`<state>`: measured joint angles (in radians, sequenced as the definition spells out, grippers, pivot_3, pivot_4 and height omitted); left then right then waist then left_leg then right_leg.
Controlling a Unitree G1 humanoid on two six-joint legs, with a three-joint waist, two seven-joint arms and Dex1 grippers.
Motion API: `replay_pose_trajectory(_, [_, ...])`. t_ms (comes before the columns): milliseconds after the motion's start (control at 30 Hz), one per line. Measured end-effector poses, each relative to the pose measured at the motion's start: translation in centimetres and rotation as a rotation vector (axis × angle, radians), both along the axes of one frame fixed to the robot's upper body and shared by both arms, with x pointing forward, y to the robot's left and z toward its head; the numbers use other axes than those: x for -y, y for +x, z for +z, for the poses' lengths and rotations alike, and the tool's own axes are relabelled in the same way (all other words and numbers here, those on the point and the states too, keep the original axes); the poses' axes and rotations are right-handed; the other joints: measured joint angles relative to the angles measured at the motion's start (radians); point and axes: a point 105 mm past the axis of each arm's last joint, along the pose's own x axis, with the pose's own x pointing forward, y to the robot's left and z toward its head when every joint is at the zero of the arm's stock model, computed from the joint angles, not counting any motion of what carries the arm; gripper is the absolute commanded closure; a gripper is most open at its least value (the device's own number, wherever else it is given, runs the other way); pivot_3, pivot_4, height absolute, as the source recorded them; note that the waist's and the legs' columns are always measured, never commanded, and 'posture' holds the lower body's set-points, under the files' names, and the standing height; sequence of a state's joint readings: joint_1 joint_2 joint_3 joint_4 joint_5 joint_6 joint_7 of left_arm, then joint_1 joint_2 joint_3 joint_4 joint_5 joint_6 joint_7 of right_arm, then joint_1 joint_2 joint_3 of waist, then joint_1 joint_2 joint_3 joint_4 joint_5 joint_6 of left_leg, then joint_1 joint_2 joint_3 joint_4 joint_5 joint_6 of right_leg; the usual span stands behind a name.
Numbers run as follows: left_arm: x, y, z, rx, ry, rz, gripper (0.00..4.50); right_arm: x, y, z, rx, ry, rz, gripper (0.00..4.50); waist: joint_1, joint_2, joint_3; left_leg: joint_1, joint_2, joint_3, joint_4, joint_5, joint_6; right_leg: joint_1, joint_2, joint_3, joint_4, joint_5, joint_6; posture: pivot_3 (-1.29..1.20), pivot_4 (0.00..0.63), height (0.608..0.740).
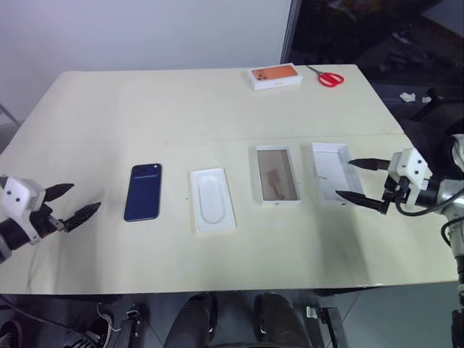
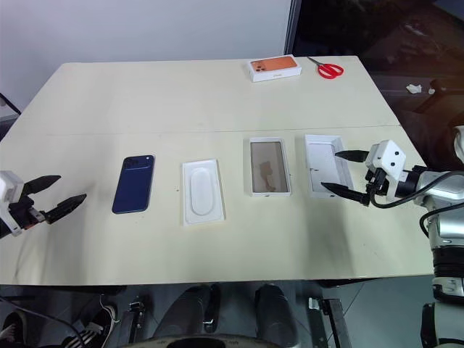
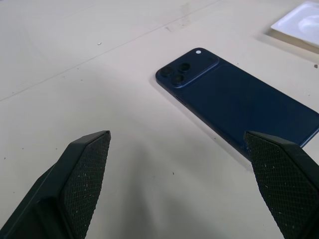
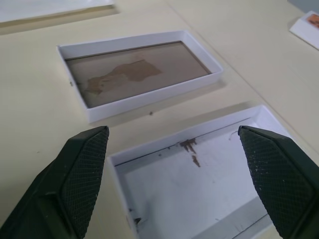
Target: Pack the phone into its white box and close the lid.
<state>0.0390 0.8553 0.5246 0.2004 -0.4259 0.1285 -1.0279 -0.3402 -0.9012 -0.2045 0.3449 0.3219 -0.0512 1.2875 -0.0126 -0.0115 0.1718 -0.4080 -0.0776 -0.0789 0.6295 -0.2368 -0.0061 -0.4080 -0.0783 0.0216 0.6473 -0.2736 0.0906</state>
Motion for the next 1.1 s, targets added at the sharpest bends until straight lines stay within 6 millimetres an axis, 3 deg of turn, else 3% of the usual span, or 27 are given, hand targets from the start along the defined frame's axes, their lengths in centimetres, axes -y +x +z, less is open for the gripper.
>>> replay_pose_trajectory(433, [-0.2, -0.5, -0.6, -0.033, 0.002, 0.009, 0.00, 1.3, 0.0, -0.5, -0.030, -0.003, -0.055, 0.02, 0.000, 0.000, 0.000, 0.000, 0.000, 0.000, 0.000, 0.000, 0.000, 0.000, 0.000, 0.000, 0.000, 0.000, 0.000, 0.00, 0.150, 0.740])
replay_pose_trajectory(1100, [0.8, 0.1, 0.1, -0.060, -0.065, 0.002, 0.00, 1.2, 0.3, -0.4, -0.031, 0.005, -0.070, 0.02, 0.000, 0.000, 0.000, 0.000, 0.000, 0.000, 0.000, 0.000, 0.000, 0.000, 0.000, 0.000, 0.000, 0.000, 0.000, 0.00, 0.150, 0.740])
